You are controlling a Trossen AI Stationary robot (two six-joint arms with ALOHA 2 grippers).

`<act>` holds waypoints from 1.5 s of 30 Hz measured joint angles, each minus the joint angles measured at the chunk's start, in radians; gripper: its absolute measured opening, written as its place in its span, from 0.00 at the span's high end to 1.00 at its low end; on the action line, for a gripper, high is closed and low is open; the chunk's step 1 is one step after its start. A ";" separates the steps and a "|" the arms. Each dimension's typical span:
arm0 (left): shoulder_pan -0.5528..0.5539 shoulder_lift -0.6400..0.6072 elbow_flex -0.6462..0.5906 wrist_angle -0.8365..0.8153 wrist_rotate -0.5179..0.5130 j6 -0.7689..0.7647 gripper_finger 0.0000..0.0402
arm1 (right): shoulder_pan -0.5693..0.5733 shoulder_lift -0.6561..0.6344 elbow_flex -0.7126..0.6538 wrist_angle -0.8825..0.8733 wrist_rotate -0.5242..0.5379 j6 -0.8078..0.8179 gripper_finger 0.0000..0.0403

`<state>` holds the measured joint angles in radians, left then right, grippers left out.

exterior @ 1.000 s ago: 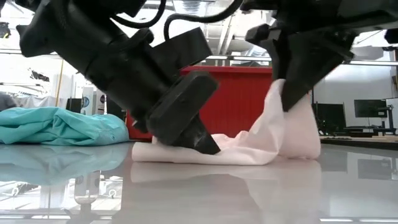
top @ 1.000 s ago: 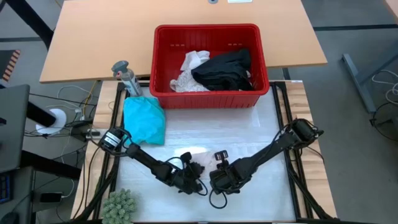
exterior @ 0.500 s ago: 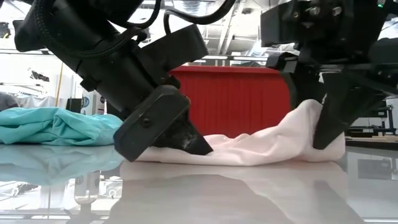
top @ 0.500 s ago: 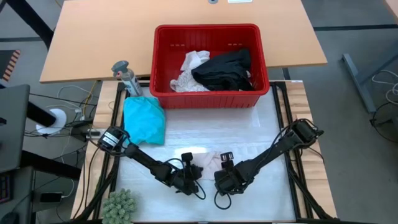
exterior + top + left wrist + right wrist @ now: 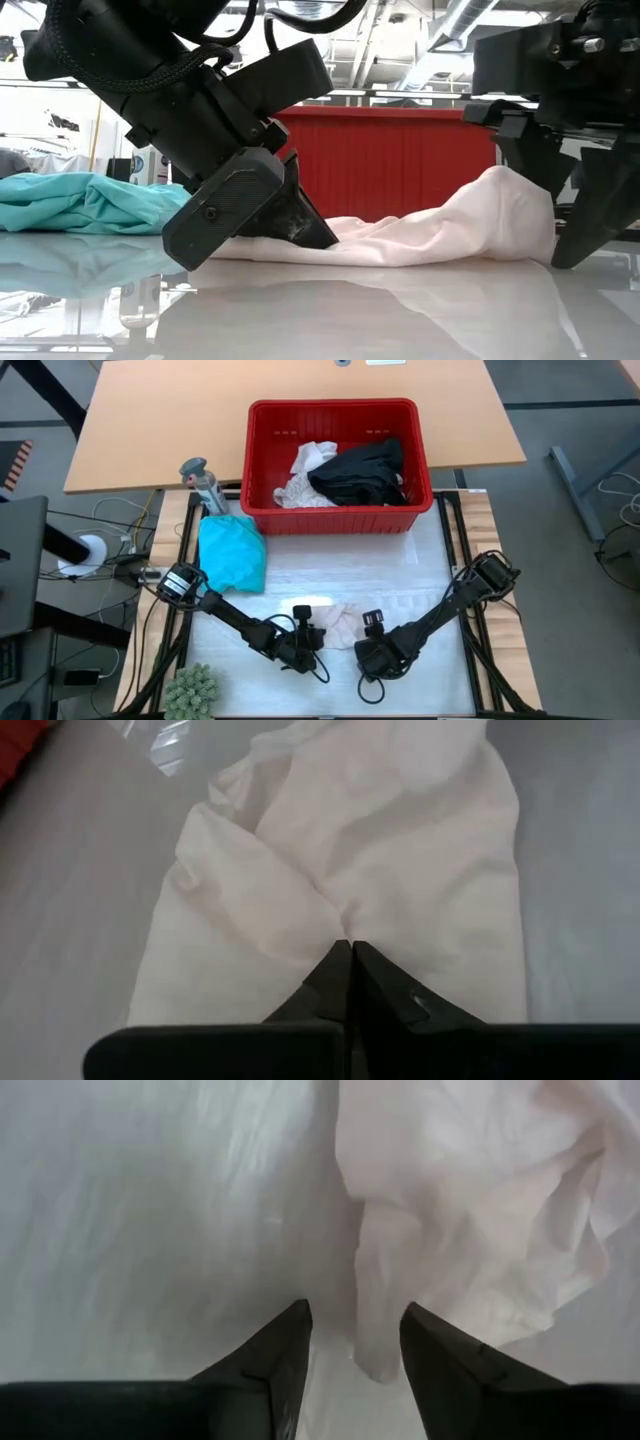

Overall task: Fold laundry
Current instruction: Fold the white underwear

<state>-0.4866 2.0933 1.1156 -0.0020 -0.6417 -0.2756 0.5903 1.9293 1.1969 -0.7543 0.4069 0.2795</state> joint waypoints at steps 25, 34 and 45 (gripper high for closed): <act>0.005 -0.001 -0.001 -0.023 0.034 0.071 1.00 | 0.009 0.010 0.024 -0.196 0.118 0.051 0.94; 0.008 0.000 -0.003 0.001 0.035 0.074 1.00 | 0.008 0.009 0.156 -0.231 0.239 -0.124 0.95; 0.018 0.002 -0.003 0.047 0.033 0.114 1.00 | -0.030 0.008 0.224 -0.016 0.305 -0.347 0.94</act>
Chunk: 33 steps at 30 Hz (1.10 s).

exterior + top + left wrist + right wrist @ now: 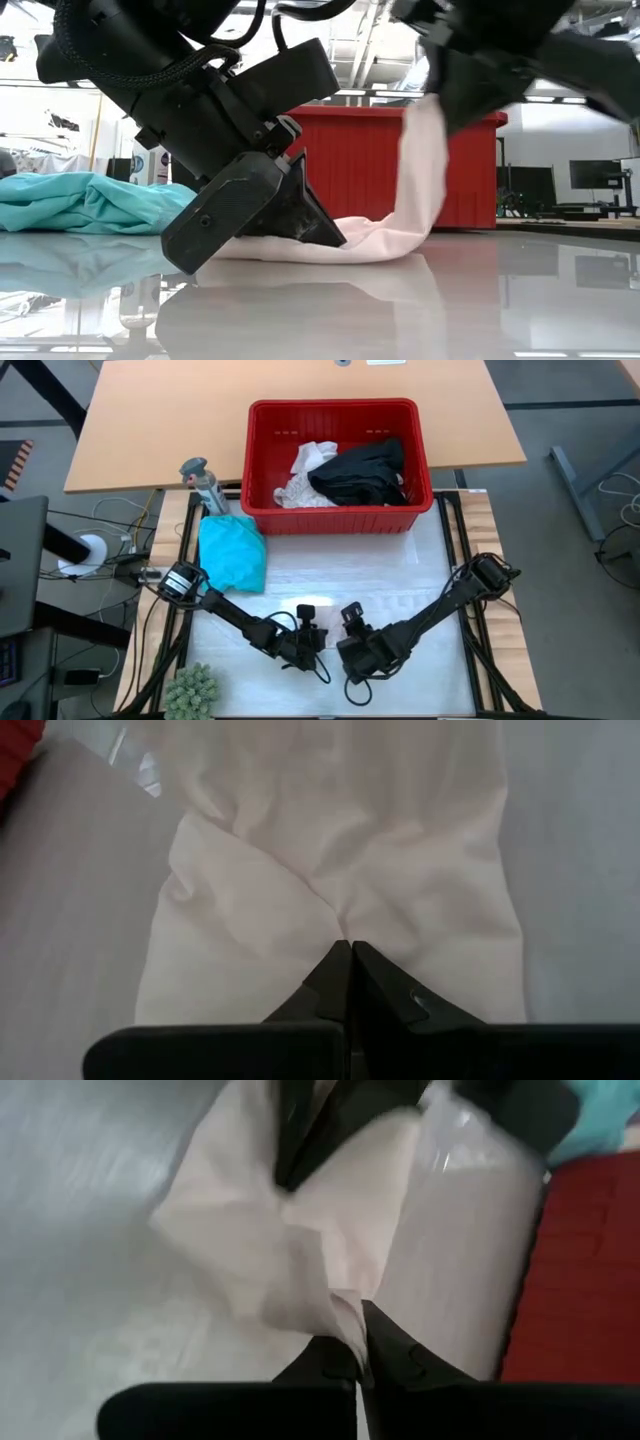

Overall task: Fold laundry
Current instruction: Fold the white underwear

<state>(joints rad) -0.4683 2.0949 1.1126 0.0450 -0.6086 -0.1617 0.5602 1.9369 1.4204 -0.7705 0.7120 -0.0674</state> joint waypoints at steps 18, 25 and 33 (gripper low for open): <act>-0.008 -0.031 -0.003 -0.003 -0.022 0.048 1.00 | -0.099 -0.001 0.002 0.259 -0.195 -0.128 0.93; -0.026 -0.116 -0.003 -0.138 0.041 0.016 1.00 | -0.105 -0.001 0.002 0.299 -0.195 -0.169 0.93; -0.050 -0.239 -0.001 -0.269 -0.018 -0.060 1.00 | -0.105 -0.001 0.002 0.311 -0.196 -0.189 0.94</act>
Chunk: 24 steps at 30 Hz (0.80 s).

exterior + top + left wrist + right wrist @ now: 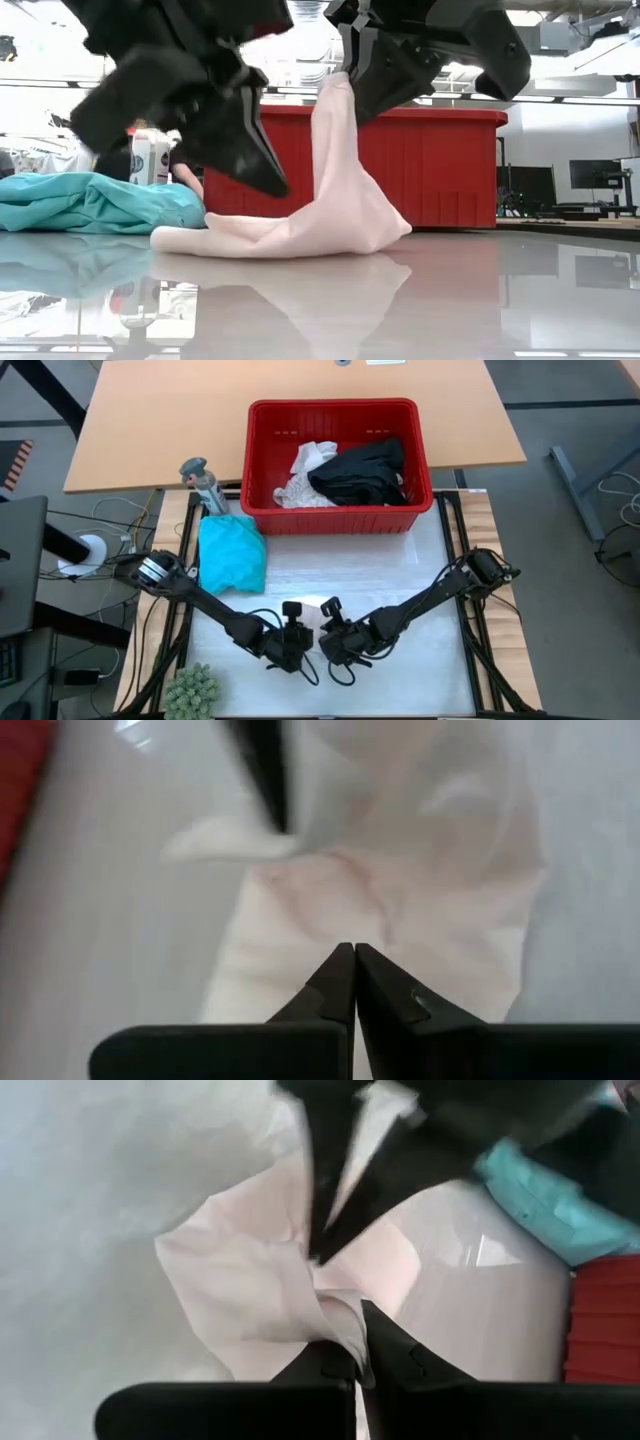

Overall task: Fold laundry
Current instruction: Fold the white underwear

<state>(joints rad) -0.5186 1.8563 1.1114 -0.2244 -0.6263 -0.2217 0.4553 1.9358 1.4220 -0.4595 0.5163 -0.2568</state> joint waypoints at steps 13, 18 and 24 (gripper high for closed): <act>-0.063 0.046 -0.004 -0.201 -0.076 -0.286 1.00 | -0.025 -0.001 0.000 0.063 -0.031 -0.068 0.93; -0.066 0.045 -0.003 -0.199 -0.093 -0.289 1.00 | -0.053 -0.001 0.000 0.097 -0.102 -0.072 0.93; -0.067 0.045 -0.067 -0.095 -0.069 -0.318 1.00 | -0.082 -0.001 0.000 0.176 -0.175 -0.119 0.93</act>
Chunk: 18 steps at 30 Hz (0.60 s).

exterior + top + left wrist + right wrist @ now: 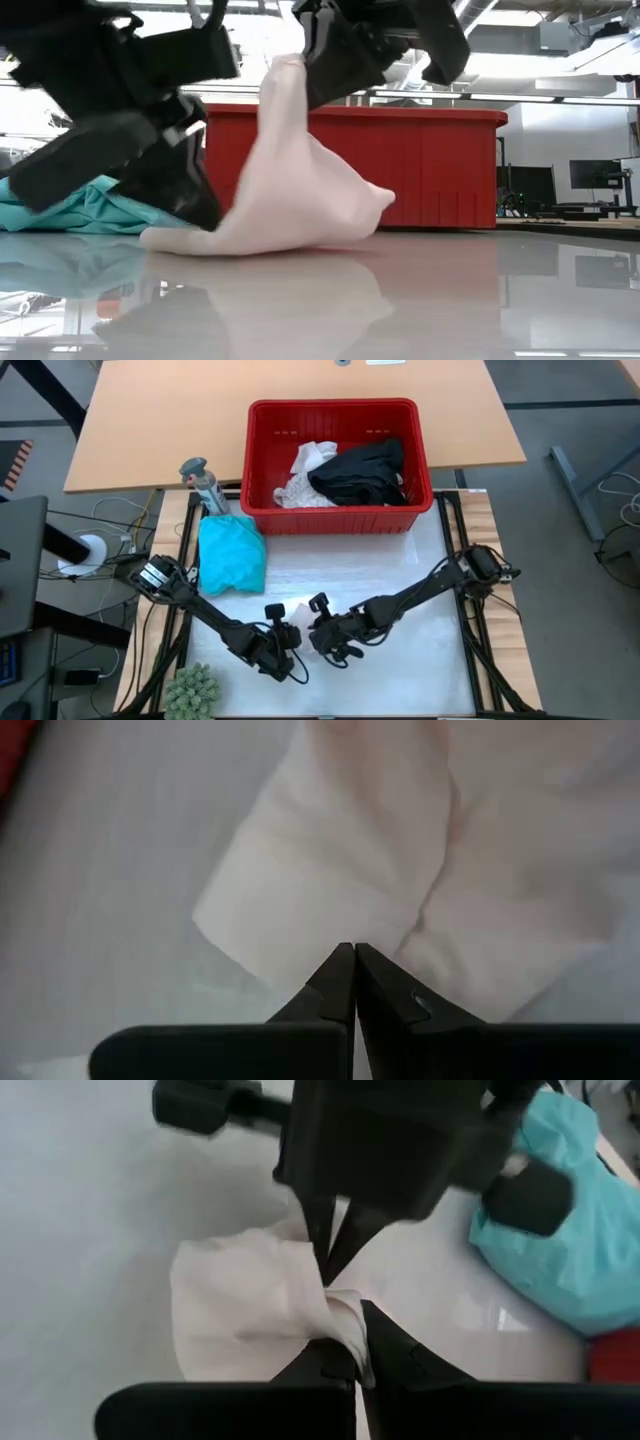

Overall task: Fold laundry
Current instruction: Fold the white underwear

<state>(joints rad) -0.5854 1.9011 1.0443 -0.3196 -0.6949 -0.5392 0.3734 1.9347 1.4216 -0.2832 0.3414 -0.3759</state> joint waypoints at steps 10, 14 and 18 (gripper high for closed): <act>0.005 -0.001 -0.031 0.108 0.011 0.059 1.00 | -0.052 0.000 -0.051 0.087 -0.093 0.007 0.93; 0.017 -0.001 -0.031 0.111 0.010 0.084 1.00 | -0.067 0.000 -0.071 0.109 -0.113 0.008 0.93; 0.028 -0.001 -0.031 0.122 0.009 0.097 1.00 | -0.083 0.000 -0.073 0.123 -0.158 0.007 0.93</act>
<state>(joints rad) -0.5576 1.9003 1.0134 -0.1976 -0.6861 -0.4417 0.2908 1.9350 1.3487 -0.1604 0.1829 -0.3688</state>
